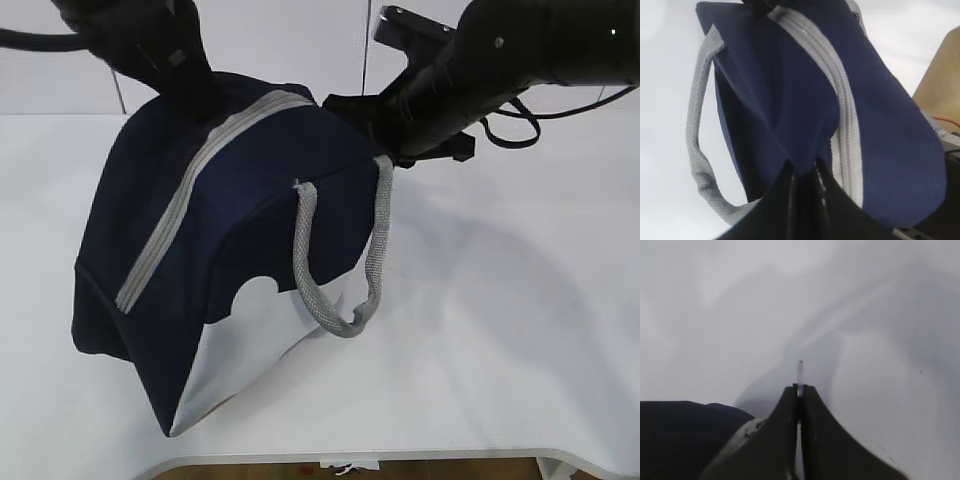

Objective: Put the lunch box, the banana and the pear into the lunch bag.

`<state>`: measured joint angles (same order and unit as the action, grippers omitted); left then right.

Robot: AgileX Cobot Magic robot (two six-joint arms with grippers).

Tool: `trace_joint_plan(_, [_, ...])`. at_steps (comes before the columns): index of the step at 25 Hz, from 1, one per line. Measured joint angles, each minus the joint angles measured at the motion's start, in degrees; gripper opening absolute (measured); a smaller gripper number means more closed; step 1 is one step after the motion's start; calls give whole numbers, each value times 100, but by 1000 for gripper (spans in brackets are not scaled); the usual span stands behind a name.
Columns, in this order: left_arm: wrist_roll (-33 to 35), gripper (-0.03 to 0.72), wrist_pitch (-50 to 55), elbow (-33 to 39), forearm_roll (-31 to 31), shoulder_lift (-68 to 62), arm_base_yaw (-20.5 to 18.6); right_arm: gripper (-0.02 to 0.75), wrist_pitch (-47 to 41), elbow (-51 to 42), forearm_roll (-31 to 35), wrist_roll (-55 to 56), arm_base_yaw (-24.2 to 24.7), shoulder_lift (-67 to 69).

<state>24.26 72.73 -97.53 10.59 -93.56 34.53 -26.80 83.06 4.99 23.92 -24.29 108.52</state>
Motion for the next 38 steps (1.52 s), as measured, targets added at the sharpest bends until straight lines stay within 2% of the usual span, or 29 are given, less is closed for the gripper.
trace_joint_plan(6, [-200, 25, 0, 0, 0, -106, 0, 1, -177, 238, 13, -129, 0, 0])
trace_joint_plan(10, [-422, 162, -10, 0, 22, -131, 0, 1, -217, 310, 13, -195, 0, 12])
trace_joint_plan(14, [-777, 361, -36, -62, -48, -131, 105, 1, -267, 358, 49, -268, 0, 12])
trace_joint_plan(15, [-841, 361, -48, -62, -48, -131, 119, 1, -267, 368, 61, -278, 0, 12])
trace_joint_plan(17, [-948, 409, -48, -223, -173, -131, 135, 1, -273, 371, 61, -303, 0, 12])
trace_joint_plan(22, [-1112, 422, -73, -383, -580, -131, 135, 1, -273, 381, 99, -326, 0, 12])
trace_joint_plan(31, [-1176, 424, -871, -406, -609, -713, 135, 1, -273, 380, 327, -555, 0, 12])
trace_joint_plan(38, [-1180, 424, -949, -406, -789, -1091, 135, 1, -273, 380, 340, -628, 0, 12])
